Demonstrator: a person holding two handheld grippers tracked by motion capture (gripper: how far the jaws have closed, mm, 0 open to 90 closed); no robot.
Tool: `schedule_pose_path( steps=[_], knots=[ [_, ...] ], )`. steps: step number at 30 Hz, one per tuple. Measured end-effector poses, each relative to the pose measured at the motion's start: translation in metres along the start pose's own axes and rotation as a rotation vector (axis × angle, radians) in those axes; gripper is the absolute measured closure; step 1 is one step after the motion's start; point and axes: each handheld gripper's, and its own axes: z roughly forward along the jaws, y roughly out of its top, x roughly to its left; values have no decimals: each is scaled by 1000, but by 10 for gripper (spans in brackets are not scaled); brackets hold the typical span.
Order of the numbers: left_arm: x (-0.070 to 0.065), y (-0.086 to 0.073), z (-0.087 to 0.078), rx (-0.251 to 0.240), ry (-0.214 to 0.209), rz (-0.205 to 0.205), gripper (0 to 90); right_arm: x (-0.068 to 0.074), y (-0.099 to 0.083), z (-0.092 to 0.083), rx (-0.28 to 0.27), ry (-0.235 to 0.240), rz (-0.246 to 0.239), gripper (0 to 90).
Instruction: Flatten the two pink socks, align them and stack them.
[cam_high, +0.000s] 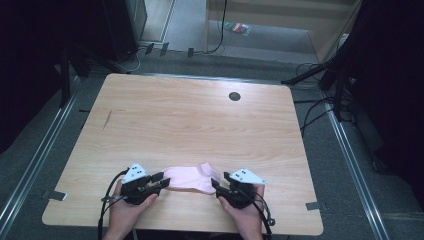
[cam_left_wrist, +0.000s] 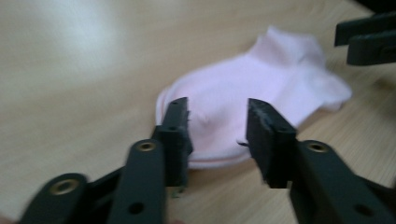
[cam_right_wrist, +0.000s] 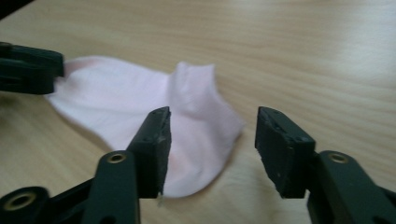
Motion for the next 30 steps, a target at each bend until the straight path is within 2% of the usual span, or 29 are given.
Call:
schedule_pose_path(
  steps=[3, 5, 6, 8, 9, 10, 12, 14, 15, 17, 18, 21, 22, 23, 28, 30],
  knots=[
    [6, 1, -7, -88, -2, -25, 399, -13, 4, -4, -34, -17, 9, 341],
    [10, 2, -8, -104, -8, -49, 311, -20, 4, -6, -48, -31, -1, 298],
    [11, 2, -9, -106, -2, -51, 278, -23, 5, -7, -59, -16, 3, 264],
    [13, 4, -12, -108, 13, -53, 237, -29, 8, -11, -89, 65, 41, 167],
    [14, 6, -12, -101, 28, -54, 176, -32, 10, -12, -93, 91, 68, 121],
    [14, 6, -12, -101, 28, -54, 112, -32, 10, -12, -93, 91, 68, 121],
    [17, 8, -18, -106, 47, -60, 55, -35, 11, -15, -77, 22, 66, 114],
    [19, 8, -21, -111, 47, -63, 1, -37, 10, -15, -73, 5, 70, 114],
    [22, 7, -23, -118, 34, -58, 0, -43, 10, -17, -65, 4, 102, 113],
    [31, 6, -30, -135, 41, -88, 0, -48, 10, -19, -67, 0, 101, 111],
    [31, 6, -30, -135, 41, -88, 0, -48, 10, -19, -67, 0, 101, 111],
    [44, 5, -37, -148, 74, -122, 0, -55, 10, -23, -62, -45, 78, 112],
    [47, 5, -39, -152, 80, -126, 0, -58, 10, -25, -61, -46, 83, 112],
    [53, 4, -41, -154, 107, -133, 0, -63, 10, -28, -65, -45, 87, 112],
    [67, 1, -49, -147, 159, -140, 0, -79, 9, -38, -72, -75, 92, 112],
    [71, -1, -52, -138, 183, -128, 0, -88, 7, -44, -82, -84, 103, 111]
  ],
)
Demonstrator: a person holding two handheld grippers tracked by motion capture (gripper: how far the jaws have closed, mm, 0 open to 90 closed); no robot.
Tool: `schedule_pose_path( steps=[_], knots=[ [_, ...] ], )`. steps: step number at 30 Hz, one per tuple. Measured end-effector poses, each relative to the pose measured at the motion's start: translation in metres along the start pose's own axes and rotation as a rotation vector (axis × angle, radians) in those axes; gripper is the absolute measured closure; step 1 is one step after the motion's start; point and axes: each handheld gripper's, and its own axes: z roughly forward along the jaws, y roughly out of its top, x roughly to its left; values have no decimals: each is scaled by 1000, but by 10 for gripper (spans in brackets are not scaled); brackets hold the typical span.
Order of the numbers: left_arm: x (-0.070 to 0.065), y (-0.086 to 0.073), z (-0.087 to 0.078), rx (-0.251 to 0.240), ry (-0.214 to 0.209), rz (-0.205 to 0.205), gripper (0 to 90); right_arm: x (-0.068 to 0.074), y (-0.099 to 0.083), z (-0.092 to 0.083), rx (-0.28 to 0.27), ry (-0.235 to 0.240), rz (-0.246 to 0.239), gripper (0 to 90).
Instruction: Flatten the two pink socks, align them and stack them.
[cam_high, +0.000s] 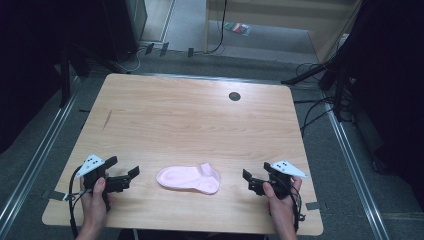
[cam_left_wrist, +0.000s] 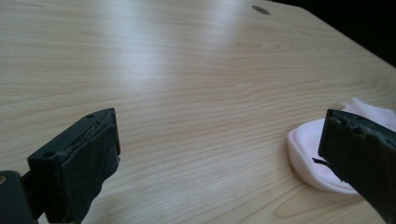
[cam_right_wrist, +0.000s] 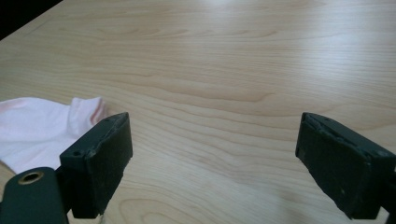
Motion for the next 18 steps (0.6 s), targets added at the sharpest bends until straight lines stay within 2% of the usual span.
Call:
schedule_pose_path(
  steps=[7, 13, 14, 18],
  knots=[
    [14, -2, -9, 10, 37, 23, 0, -29, -6, -12, -11, -44, 44, 118],
    [27, -4, -20, 11, 75, 33, 0, -49, -14, -25, 6, -95, 40, 123],
    [27, -4, -20, 11, 75, 33, 0, -49, -14, -25, 6, -95, 40, 123],
    [40, -6, -32, 9, 104, 31, 0, -62, -22, -34, 17, -126, 45, 124]
  ],
)
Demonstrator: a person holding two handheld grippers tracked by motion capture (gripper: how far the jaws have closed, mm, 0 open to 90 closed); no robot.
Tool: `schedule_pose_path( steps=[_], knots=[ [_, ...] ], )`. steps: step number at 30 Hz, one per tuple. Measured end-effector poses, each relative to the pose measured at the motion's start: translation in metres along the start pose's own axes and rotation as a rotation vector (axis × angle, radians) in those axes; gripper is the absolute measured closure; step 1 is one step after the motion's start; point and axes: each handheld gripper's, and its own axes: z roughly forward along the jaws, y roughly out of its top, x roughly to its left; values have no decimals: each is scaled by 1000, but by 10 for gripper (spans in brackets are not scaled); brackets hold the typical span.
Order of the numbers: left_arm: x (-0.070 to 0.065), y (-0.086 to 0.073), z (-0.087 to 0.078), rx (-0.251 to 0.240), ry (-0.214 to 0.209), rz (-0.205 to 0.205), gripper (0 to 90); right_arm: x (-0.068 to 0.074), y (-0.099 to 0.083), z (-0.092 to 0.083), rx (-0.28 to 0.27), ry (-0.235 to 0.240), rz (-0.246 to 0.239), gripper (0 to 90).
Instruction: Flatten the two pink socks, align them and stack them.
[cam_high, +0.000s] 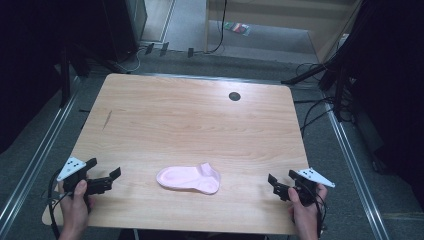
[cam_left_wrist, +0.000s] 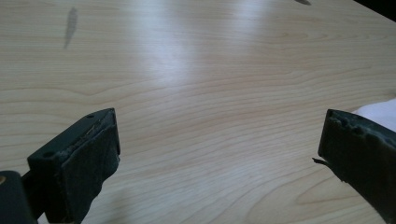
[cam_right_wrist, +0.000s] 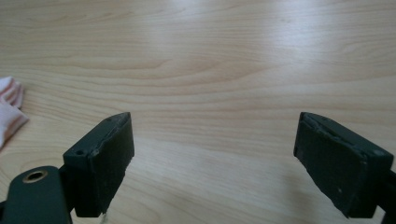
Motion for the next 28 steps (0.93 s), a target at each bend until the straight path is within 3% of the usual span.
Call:
schedule_pose_path(
  steps=[6, 10, 14, 16, 25, 28],
  knots=[
    [18, -3, -13, -19, 42, -32, 0, -15, -7, -10, 0, -33, 25, 126],
    [27, -4, -18, -27, 65, -45, 0, -19, -10, -16, 2, -54, 17, 126],
    [29, -4, -19, -27, 120, 10, 0, -25, -15, -22, 16, -80, 9, 128],
    [30, -5, -19, -29, 111, -1, 0, -28, -17, -24, 20, -78, 20, 129],
    [22, -8, -14, -30, 116, 54, 0, -27, -20, -26, 16, -82, 16, 129],
    [22, -8, -13, -34, 117, 53, 0, -27, -20, -26, 12, -82, 16, 129]
  ],
)
